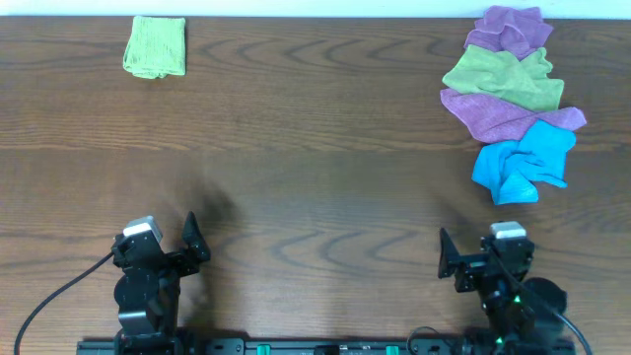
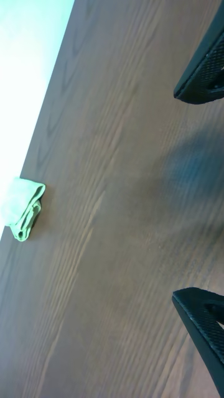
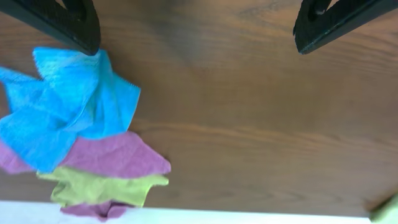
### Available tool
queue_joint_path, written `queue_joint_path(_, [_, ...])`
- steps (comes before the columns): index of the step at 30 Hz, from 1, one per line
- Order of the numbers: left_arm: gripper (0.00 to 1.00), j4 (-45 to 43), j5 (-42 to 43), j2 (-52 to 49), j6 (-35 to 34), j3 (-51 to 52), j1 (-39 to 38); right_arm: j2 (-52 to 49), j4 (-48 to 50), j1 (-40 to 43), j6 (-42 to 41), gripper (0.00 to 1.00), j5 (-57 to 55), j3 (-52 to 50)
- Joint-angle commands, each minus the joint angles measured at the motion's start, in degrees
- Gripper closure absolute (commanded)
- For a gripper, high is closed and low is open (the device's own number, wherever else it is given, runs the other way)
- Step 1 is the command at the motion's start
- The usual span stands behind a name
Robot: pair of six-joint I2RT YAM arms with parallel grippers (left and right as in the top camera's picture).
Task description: Fold the cloth
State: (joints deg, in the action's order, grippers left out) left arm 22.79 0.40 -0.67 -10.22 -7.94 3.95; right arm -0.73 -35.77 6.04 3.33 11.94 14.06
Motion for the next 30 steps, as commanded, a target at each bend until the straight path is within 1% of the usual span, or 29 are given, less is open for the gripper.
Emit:
queue_joint_path(1, [0.04,0.17,-0.96,0.42,1.03,1.16,-0.17,0.44,1.70,-0.83,-0.94,0.01,-0.13,-2.86])
queue_joint_path(5, [0.05,0.17,-0.96,0.42,1.03,1.16,-0.17,0.44,2.27,-0.83,-1.05,0.01,-0.13,-5.31])
queue_joint_path(30, [0.04,0.17,-0.98,0.42,1.03,1.16,-0.17,0.42,2.34,-0.83,-0.94,0.01,-1.01,-5.29])
